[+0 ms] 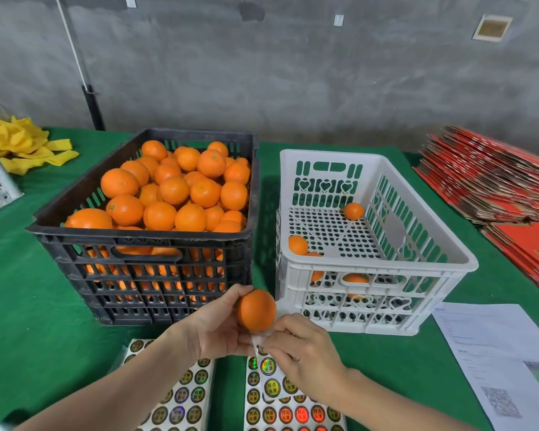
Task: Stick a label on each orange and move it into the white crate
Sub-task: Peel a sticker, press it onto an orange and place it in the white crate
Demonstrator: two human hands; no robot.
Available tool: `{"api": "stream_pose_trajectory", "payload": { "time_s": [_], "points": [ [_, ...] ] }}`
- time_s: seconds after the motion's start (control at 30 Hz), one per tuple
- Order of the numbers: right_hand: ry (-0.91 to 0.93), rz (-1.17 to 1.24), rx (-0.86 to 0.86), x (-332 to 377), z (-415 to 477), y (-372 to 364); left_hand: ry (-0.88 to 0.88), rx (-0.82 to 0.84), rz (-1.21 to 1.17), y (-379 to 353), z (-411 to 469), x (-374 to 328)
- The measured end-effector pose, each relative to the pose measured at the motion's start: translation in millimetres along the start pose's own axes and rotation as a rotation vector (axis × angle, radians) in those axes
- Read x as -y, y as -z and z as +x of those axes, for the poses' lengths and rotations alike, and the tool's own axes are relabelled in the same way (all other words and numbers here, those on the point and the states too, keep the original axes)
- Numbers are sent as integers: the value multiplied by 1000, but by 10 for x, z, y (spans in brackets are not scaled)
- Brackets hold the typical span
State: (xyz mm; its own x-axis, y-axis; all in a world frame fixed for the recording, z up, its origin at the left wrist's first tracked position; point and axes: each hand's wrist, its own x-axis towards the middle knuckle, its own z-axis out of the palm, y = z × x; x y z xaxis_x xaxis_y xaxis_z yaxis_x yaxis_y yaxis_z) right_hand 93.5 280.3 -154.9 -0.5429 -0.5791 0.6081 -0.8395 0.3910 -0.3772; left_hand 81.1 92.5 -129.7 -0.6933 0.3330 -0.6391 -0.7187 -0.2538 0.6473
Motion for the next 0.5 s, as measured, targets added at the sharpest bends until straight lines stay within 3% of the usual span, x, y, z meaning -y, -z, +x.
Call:
{"api": "stream_pose_trajectory", "payload": {
  "time_s": [0.13,0.2,0.37,0.5],
  "points": [
    [-348,446,-120,74,102,149,-97,88,87,40,-56,9],
    [-482,560,-169,62,157,254,-109,125,91,70,-64,30],
    [-499,456,296,57,253,328,-114,177,144,55,-74,56],
    [-548,410,300,73,279,287,-139,198,194,-19,-113,51]
  ]
}}
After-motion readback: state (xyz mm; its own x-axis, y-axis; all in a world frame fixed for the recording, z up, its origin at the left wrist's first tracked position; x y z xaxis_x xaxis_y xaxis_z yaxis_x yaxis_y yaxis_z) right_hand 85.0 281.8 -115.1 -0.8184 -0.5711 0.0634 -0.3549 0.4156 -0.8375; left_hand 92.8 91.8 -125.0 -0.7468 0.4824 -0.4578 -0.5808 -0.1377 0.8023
